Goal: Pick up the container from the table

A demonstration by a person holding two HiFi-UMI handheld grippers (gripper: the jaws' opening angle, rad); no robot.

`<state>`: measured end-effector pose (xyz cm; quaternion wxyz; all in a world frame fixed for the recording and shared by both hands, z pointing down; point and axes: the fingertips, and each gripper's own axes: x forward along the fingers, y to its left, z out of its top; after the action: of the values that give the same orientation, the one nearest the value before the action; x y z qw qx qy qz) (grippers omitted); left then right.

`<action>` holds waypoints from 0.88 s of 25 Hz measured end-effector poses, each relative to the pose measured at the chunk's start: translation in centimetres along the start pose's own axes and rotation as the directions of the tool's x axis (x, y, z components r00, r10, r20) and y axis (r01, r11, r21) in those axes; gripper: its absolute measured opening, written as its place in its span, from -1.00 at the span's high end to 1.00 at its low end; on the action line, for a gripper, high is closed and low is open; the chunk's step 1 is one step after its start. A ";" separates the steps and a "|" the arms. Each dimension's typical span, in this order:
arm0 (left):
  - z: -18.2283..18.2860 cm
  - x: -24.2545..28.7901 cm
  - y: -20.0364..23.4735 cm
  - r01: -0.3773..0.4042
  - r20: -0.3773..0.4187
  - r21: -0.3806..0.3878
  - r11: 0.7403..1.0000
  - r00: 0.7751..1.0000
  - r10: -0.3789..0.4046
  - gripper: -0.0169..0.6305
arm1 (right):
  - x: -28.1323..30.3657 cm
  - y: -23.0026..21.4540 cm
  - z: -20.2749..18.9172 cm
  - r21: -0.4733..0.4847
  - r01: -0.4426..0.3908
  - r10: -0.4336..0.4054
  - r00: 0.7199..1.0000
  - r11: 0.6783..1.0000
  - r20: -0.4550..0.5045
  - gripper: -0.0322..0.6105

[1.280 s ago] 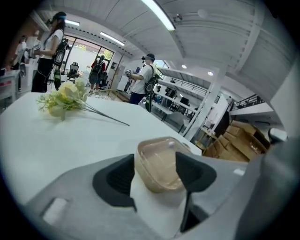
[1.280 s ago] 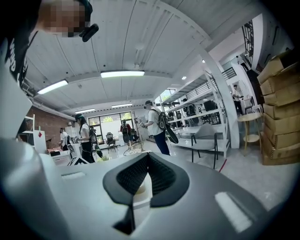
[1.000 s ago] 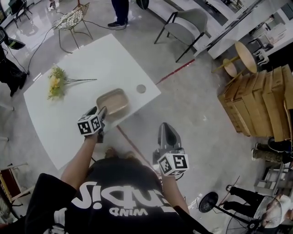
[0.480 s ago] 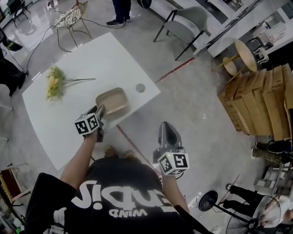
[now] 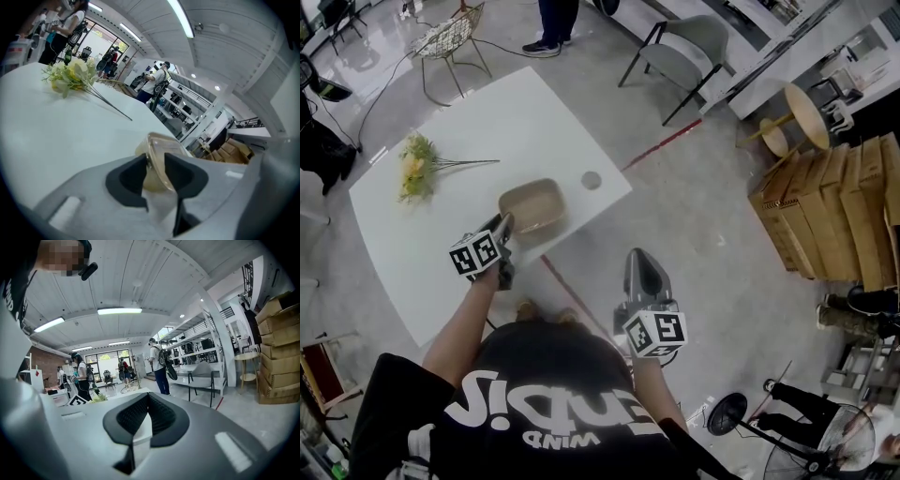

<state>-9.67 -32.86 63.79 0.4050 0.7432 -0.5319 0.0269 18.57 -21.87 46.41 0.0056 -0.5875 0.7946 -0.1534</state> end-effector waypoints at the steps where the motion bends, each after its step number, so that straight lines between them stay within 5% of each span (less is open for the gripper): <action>1: 0.1 -0.1 -0.1 0.005 0.007 -0.005 1.000 1.000 -0.005 0.58 | 0.0 0.1 0.0 -0.001 -0.002 0.002 1.000 1.000 -0.001 0.90; 9: 2.0 -1.0 -2.1 0.059 0.057 0.022 0.998 0.997 -0.060 0.67 | -0.1 0.5 0.1 -0.005 -0.013 0.013 1.000 1.000 0.001 0.90; 22: 5.4 -2.3 -4.6 0.032 0.119 0.153 0.988 0.992 -0.051 0.76 | -0.8 0.4 -0.1 -0.006 -0.020 0.020 1.000 1.000 0.002 0.90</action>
<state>-9.04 -34.02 56.39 0.3147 0.7828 -0.5367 0.0128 18.45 -20.97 46.25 0.0061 -0.5795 0.8009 -0.1504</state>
